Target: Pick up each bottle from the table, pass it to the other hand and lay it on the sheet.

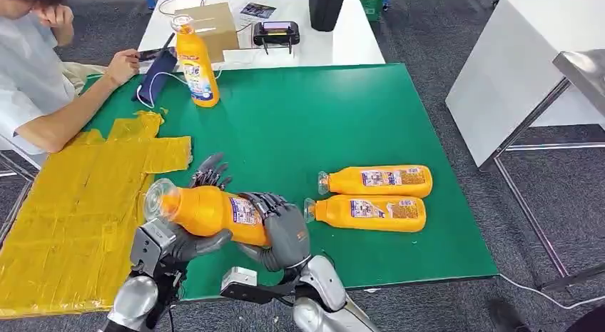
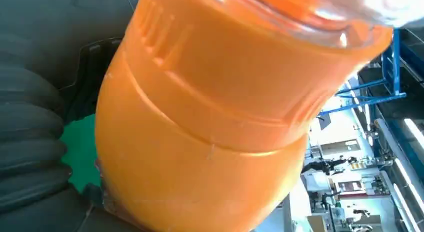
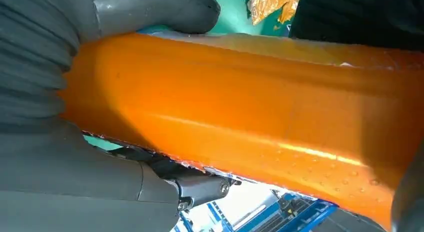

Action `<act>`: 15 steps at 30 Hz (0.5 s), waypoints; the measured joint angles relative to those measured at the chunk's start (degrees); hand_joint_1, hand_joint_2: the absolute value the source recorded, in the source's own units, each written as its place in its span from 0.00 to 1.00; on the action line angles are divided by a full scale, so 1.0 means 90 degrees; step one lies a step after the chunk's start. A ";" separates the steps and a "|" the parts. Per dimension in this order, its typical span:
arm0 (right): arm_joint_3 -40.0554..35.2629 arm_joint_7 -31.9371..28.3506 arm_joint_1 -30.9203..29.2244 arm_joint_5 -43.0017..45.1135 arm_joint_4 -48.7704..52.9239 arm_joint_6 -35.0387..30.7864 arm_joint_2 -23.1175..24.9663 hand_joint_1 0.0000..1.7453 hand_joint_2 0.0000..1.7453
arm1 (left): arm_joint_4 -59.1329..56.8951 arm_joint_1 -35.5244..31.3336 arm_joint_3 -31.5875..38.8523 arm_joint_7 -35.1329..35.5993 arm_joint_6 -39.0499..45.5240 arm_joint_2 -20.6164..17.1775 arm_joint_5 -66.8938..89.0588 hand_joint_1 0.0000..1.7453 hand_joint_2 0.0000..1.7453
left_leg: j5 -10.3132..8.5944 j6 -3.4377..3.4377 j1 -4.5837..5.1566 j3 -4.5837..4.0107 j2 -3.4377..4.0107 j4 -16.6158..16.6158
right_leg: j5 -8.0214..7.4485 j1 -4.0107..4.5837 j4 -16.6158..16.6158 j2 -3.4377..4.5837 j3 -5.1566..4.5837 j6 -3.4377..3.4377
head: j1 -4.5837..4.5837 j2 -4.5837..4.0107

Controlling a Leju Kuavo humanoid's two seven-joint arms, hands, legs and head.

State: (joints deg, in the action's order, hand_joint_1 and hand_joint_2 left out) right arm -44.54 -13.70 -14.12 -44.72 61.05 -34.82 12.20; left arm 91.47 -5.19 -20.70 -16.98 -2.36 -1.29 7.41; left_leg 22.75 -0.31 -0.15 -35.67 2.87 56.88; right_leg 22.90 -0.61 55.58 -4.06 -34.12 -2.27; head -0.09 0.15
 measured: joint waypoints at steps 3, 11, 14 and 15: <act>-0.0049 0.0012 -0.0044 0.0017 -0.0042 0.0002 -0.0005 0.97 1.00 | -0.0003 0.0015 0.0007 -0.0063 0.0124 0.0012 0.0000 1.00 1.00 | 0.0000 0.0000 0.0000 0.0000 0.0001 0.0000 | 0.0000 0.0000 0.0000 0.0000 -0.0001 0.0000 | 0.0000 0.0000; -0.0131 0.0036 -0.0108 0.0158 -0.0112 0.0019 0.0000 1.00 1.00 | 0.0012 0.0100 0.0015 -0.0257 0.0403 0.0109 -0.0029 1.00 1.00 | 0.0000 0.0000 0.0000 -0.0001 0.0000 0.0000 | 0.0000 0.0000 0.0000 0.0000 -0.0001 0.0000 | -0.0002 0.0000; -0.0136 0.0027 -0.0107 0.0223 -0.0119 0.0019 0.0000 1.00 1.00 | 0.0012 0.0106 0.0000 -0.0323 0.0471 0.0143 0.0005 1.00 1.00 | 0.0000 0.0000 0.0000 -0.0001 0.0000 0.0000 | 0.0000 0.0000 0.0000 -0.0001 -0.0001 0.0000 | -0.0002 0.0000; -0.0136 0.0017 -0.0106 0.0255 -0.0119 0.0019 0.0000 0.99 1.00 | 0.0012 0.0109 -0.0019 -0.0335 0.0491 0.0158 0.0034 1.00 1.00 | 0.0000 0.0000 0.0000 -0.0001 0.0000 0.0000 | 0.0000 0.0000 0.0000 0.0000 -0.0001 0.0000 | -0.0002 0.0000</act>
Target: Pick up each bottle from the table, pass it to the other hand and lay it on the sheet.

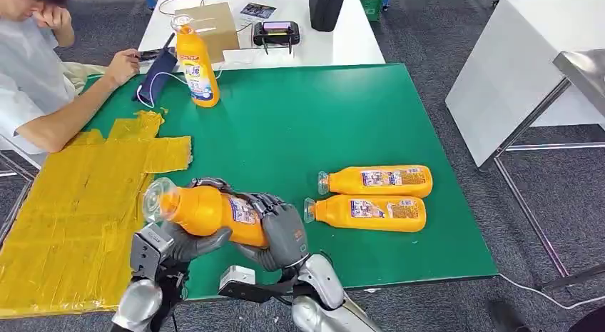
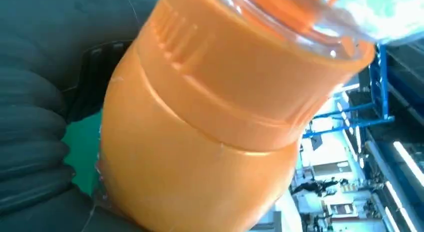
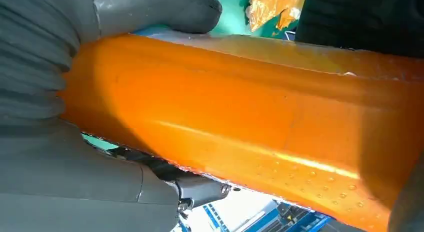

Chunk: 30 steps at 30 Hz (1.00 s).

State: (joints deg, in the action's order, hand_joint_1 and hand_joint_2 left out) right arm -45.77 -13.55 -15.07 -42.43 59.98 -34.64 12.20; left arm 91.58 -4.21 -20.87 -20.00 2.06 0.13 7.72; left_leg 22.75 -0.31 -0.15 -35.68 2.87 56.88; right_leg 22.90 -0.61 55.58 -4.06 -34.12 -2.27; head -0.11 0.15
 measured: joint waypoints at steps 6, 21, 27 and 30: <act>0.0019 -0.0088 0.0032 0.0173 0.0005 -0.0066 -0.0002 0.00 1.00 | 0.0002 -0.0001 -0.0088 -0.0066 0.0114 0.0061 0.0078 1.00 1.00 | 0.0000 0.0000 0.0000 0.0000 0.0000 0.0000 | 0.0000 0.0000 0.0000 0.0000 -0.0002 0.0000 | 0.0000 0.0000; 0.1307 -0.1147 0.0876 0.1267 0.1116 -0.0568 0.0075 0.00 1.00 | 0.0360 -0.0233 -0.0573 -0.0179 0.2193 0.0301 0.2126 1.00 1.00 | -0.0001 -0.0001 0.0002 -0.0005 -0.0005 0.0001 | -0.0002 0.0000 0.0000 -0.0004 -0.0001 -0.0001 | -0.0002 0.0000; 0.1695 -0.1355 0.1461 0.2013 0.3090 -0.0517 -0.0211 0.00 1.00 | 0.0203 -0.0938 -0.0301 0.2016 0.2913 -0.0052 0.7815 1.00 1.00 | -0.0001 -0.0001 0.0003 -0.0005 -0.0008 0.0001 | -0.0002 -0.0002 -0.0001 -0.0007 -0.0004 -0.0001 | 0.0000 0.0000; 0.1722 -0.1280 0.1634 0.1804 0.3935 -0.0279 -0.0255 0.00 1.00 | -0.0640 -0.2052 -0.1002 0.4082 0.1776 -0.0839 0.9380 1.00 1.00 | -0.0012 0.0012 0.0002 -0.0005 0.0000 0.0001 | -0.0018 0.0001 0.0000 -0.0003 -0.0014 0.0018 | 0.0002 0.0000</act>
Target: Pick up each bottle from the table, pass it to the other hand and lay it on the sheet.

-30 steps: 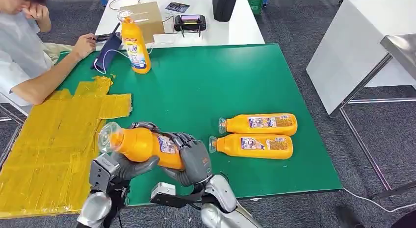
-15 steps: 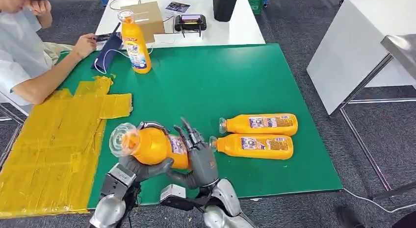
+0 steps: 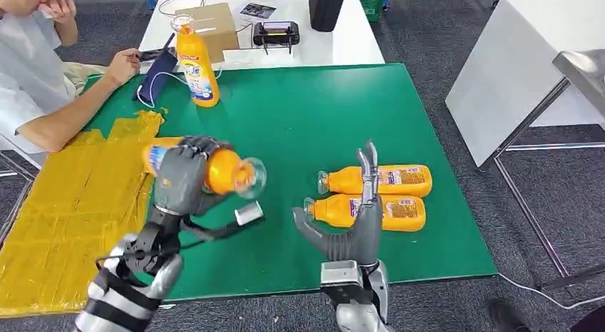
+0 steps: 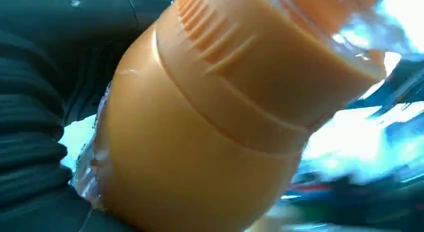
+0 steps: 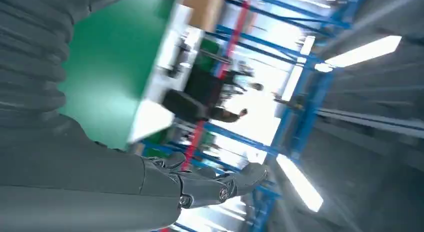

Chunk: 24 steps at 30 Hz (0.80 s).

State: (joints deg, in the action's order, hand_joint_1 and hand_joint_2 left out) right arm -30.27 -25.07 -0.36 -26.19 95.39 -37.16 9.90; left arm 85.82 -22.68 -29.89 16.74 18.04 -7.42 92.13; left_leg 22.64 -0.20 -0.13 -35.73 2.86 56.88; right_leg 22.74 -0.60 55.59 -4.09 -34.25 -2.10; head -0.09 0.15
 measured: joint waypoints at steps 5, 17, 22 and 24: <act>0.0000 -0.0015 0.0118 -0.0180 0.0917 -0.0005 -0.0053 0.00 1.00 | -0.2397 -0.1582 -0.1269 0.0117 -0.0870 -0.0732 -0.0227 1.00 1.00 | -0.0020 0.0001 -0.0006 0.0001 0.0004 0.0000 | -0.0003 0.0008 0.0017 0.0003 0.0001 0.0002 | 0.0000 0.0000; 0.0005 0.0097 0.0143 -0.0313 0.1182 0.0000 -0.0184 0.00 1.00 | -0.6015 -0.2303 -0.0764 0.0114 -0.0887 -0.0776 -0.0297 1.00 1.00 | -0.0019 0.0000 -0.0005 -0.0009 0.0021 -0.0001 | -0.0007 0.0008 0.0017 0.0006 -0.0007 0.0016 | -0.0005 0.0000; 0.0005 0.0228 0.0138 -0.0444 0.1143 0.0056 -0.0202 0.00 1.00 | -0.6468 -0.2257 -0.0205 0.0265 -0.0822 -0.0705 -0.0290 1.00 1.00 | -0.0019 0.0000 -0.0005 -0.0009 0.0014 -0.0001 | -0.0007 0.0008 0.0016 0.0004 -0.0006 0.0016 | -0.0005 0.0000; 0.0005 0.0238 0.0135 -0.0456 0.1133 0.0056 -0.0202 0.00 1.00 | -0.6568 -0.2245 -0.0088 0.0275 -0.0812 -0.0684 -0.0287 1.00 1.00 | -0.0020 -0.0001 -0.0005 -0.0010 0.0013 -0.0001 | -0.0007 0.0007 0.0016 0.0004 -0.0005 0.0016 | -0.0005 0.0000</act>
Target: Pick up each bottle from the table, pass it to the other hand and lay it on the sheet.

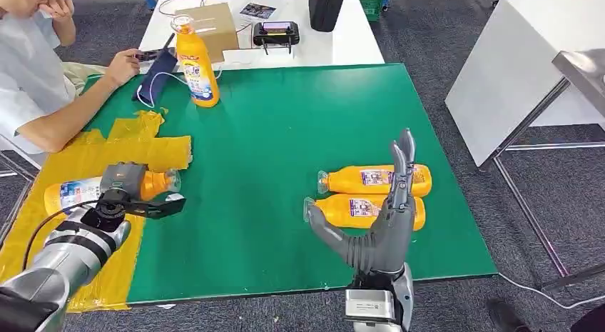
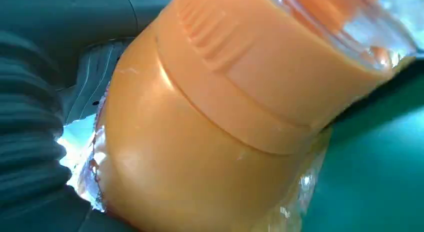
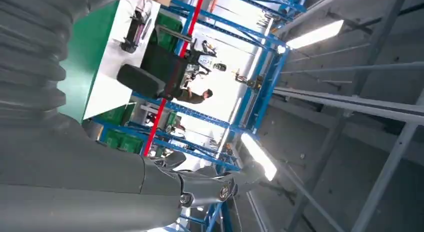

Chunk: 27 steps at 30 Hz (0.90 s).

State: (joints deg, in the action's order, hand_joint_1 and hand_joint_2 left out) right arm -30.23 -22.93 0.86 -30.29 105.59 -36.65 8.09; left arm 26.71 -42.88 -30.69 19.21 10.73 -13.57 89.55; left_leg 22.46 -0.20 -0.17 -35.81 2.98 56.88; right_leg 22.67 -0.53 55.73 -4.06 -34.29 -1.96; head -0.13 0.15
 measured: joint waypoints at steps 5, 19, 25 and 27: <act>0.0000 0.0063 -0.0039 -0.0100 -0.0058 0.0012 -0.0007 0.00 1.00 | -0.0153 0.0027 0.0303 -0.0143 0.0126 0.0068 -0.0102 0.00 1.00 | 0.0000 0.0000 0.0000 0.0000 -0.0001 0.0000 | -0.0001 0.0000 0.0000 -0.0001 0.0001 -0.0001 | 0.0000 0.0000; -0.0032 0.0326 -0.0129 -0.0372 -0.0308 0.0138 -0.0117 0.00 1.00 | 0.0098 0.0508 0.1618 -0.1759 0.1066 0.0493 -0.1222 0.00 1.00 | 0.0000 0.0000 0.0000 -0.0001 -0.0003 0.0000 | 0.0000 0.0000 0.0000 -0.0002 0.0000 -0.0001 | 0.0002 0.0000; -0.0024 0.0552 -0.0142 -0.0642 -0.0418 0.0177 -0.0158 0.00 1.00 | 0.0411 0.0720 0.1921 -0.1914 0.1438 0.0595 -0.1435 0.00 1.00 | 0.0000 0.0000 0.0000 -0.0001 -0.0003 0.0000 | 0.0000 0.0000 0.0000 -0.0002 0.0001 -0.0001 | 0.0000 0.0000; -0.0012 0.0831 -0.0145 -0.0936 -0.0486 0.0270 -0.0168 0.00 1.00 | 0.0722 0.0922 0.2052 -0.1989 0.2107 0.0631 -0.1589 0.00 1.00 | 0.0000 0.0000 0.0001 -0.0001 -0.0002 0.0000 | 0.0000 -0.0001 0.0000 -0.0002 0.0000 -0.0001 | 0.0002 0.0000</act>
State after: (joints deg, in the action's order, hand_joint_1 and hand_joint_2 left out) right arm -30.34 -15.45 -0.45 -38.71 101.22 -34.23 6.58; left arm 33.21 -34.58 -12.22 1.31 29.70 -7.89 75.25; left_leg 22.46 -0.20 -0.17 -35.82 2.96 56.88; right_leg 22.67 -0.54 55.73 -4.07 -34.29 -1.97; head -0.11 0.15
